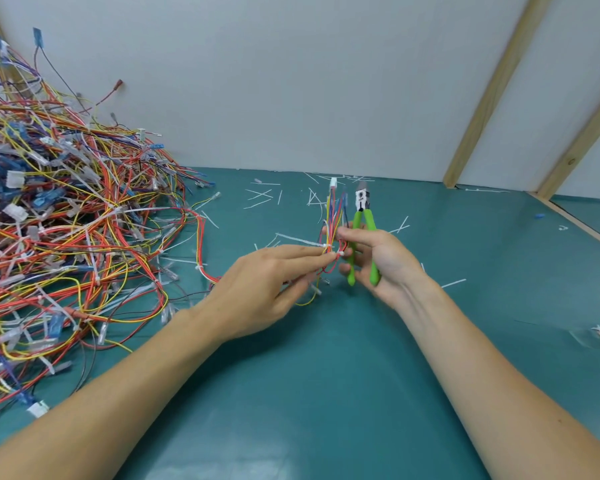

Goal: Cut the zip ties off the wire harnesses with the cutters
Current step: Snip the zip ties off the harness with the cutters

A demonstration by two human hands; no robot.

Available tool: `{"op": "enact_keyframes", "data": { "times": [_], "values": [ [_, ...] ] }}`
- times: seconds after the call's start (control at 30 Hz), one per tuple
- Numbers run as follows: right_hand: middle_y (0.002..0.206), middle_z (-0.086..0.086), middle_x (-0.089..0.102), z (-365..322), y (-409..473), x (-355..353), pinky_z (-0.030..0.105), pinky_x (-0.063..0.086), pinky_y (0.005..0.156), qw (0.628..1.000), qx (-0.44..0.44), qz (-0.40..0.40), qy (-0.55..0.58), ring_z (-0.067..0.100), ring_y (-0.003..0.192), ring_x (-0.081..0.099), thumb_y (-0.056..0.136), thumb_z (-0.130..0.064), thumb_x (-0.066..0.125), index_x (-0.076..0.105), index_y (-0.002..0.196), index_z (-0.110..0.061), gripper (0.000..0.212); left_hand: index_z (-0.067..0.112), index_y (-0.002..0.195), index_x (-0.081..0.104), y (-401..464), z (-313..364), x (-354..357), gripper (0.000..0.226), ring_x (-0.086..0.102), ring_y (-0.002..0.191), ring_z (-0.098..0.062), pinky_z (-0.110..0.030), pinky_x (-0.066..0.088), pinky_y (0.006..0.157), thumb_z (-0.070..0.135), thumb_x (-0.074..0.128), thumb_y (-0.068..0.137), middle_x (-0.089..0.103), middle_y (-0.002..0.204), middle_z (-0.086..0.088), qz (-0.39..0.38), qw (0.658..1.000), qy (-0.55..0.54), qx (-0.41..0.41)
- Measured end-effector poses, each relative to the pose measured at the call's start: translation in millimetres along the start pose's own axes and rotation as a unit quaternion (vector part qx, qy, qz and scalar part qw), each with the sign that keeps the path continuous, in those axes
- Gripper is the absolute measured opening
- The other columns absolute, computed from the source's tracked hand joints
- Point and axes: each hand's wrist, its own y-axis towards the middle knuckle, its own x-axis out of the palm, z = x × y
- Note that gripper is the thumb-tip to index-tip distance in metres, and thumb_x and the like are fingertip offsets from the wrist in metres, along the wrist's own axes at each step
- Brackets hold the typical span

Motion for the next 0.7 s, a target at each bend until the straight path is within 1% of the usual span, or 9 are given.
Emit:
{"op": "enact_keyframes", "data": {
  "times": [0.1, 0.2, 0.23, 0.3, 0.33, 0.4, 0.5, 0.57, 0.7],
  "values": [
    [0.085, 0.002, 0.063, -2, -1, -1, 0.023, 0.045, 0.048, 0.999, -0.029, -0.009, 0.045, 0.007, 0.053, 0.050, 0.093, -0.002, 0.064, 0.060, 0.089, -0.018, 0.017, 0.030, 0.140, 0.059, 1, 0, -1, 0.042, 0.058, 0.125, -0.009, -0.036, 0.047, 0.101, 0.019, 0.060, 0.100, 0.058, 0.142, 0.013, -0.013, 1.000, 0.015, 0.013],
    [0.096, 0.007, 0.063, -2, -2, 2, 0.023, 0.044, 0.048, 0.995, -0.052, -0.050, 0.073, 0.006, 0.052, 0.047, 0.093, 0.000, 0.061, 0.066, 0.094, -0.014, 0.016, 0.030, 0.135, 0.063, 1, 2, -3, 0.038, 0.054, 0.130, -0.003, -0.038, 0.040, 0.112, 0.020, 0.061, 0.099, 0.061, 0.139, 0.013, 0.011, 1.000, -0.012, -0.005],
    [0.098, 0.006, 0.067, -2, -3, 3, 0.022, 0.044, 0.048, 0.993, -0.059, -0.065, 0.078, 0.006, 0.052, 0.047, 0.091, 0.000, 0.061, 0.066, 0.098, -0.013, 0.016, 0.027, 0.130, 0.068, 0, 3, -3, 0.034, 0.058, 0.126, -0.004, -0.038, 0.043, 0.110, 0.019, 0.062, 0.098, 0.066, 0.132, 0.012, 0.040, 0.999, -0.031, -0.010],
    [0.094, 0.000, 0.074, -3, -5, 4, 0.023, 0.044, 0.049, 0.990, -0.076, -0.089, 0.080, 0.007, 0.053, 0.047, 0.084, -0.002, 0.063, 0.066, 0.102, -0.012, 0.021, 0.018, 0.109, 0.078, -1, 6, -4, 0.022, 0.071, 0.102, -0.009, -0.037, 0.054, 0.092, 0.014, 0.063, 0.094, 0.076, 0.107, 0.010, 0.135, 0.987, -0.083, -0.029],
    [0.091, -0.001, 0.074, -4, -6, 4, 0.023, 0.044, 0.049, 0.989, -0.082, -0.098, 0.079, 0.007, 0.054, 0.046, 0.081, -0.004, 0.063, 0.066, 0.102, -0.012, 0.023, 0.015, 0.098, 0.079, -1, 6, -5, 0.018, 0.072, 0.089, -0.008, -0.035, 0.056, 0.084, 0.013, 0.063, 0.092, 0.077, 0.094, 0.010, 0.185, 0.976, -0.102, -0.051],
    [0.086, -0.003, 0.073, -4, -7, 4, 0.023, 0.045, 0.050, 0.986, -0.086, -0.115, 0.082, 0.009, 0.057, 0.045, 0.078, -0.005, 0.063, 0.065, 0.102, -0.011, 0.025, 0.015, 0.083, 0.076, 0, 3, -9, 0.017, 0.071, 0.075, -0.008, -0.036, 0.056, 0.078, 0.015, 0.061, 0.090, 0.074, 0.075, 0.011, 0.247, 0.955, -0.112, -0.120],
    [0.086, -0.002, 0.072, -3, -9, 5, 0.024, 0.046, 0.052, 0.983, -0.087, -0.139, 0.081, 0.010, 0.058, 0.045, 0.077, -0.005, 0.063, 0.065, 0.102, -0.010, 0.025, 0.018, 0.088, 0.076, 2, -7, -13, 0.017, 0.070, 0.078, -0.018, -0.041, 0.054, 0.080, 0.025, 0.060, 0.090, 0.073, 0.075, 0.007, 0.206, 0.948, -0.146, -0.194],
    [0.088, -0.001, 0.072, -1, -9, 6, 0.024, 0.047, 0.053, 0.982, -0.090, -0.150, 0.065, 0.009, 0.058, 0.049, 0.078, -0.006, 0.064, 0.067, 0.099, -0.011, 0.022, 0.023, 0.096, 0.077, 1, -8, -14, 0.018, 0.070, 0.081, -0.020, -0.041, 0.052, 0.080, 0.030, 0.062, 0.090, 0.074, 0.078, 0.005, 0.146, 0.951, -0.192, -0.194],
    [0.088, 0.001, 0.070, 1, -10, 8, 0.026, 0.050, 0.058, 0.982, -0.096, -0.161, 0.013, 0.015, 0.068, 0.053, 0.081, -0.010, 0.067, 0.069, 0.097, -0.012, 0.017, 0.032, 0.097, 0.079, 3, -3, -7, 0.013, 0.069, 0.082, -0.016, -0.038, 0.048, 0.070, 0.036, 0.068, 0.094, 0.077, 0.093, 0.015, 0.067, 0.956, -0.239, -0.156]
  ]
}}
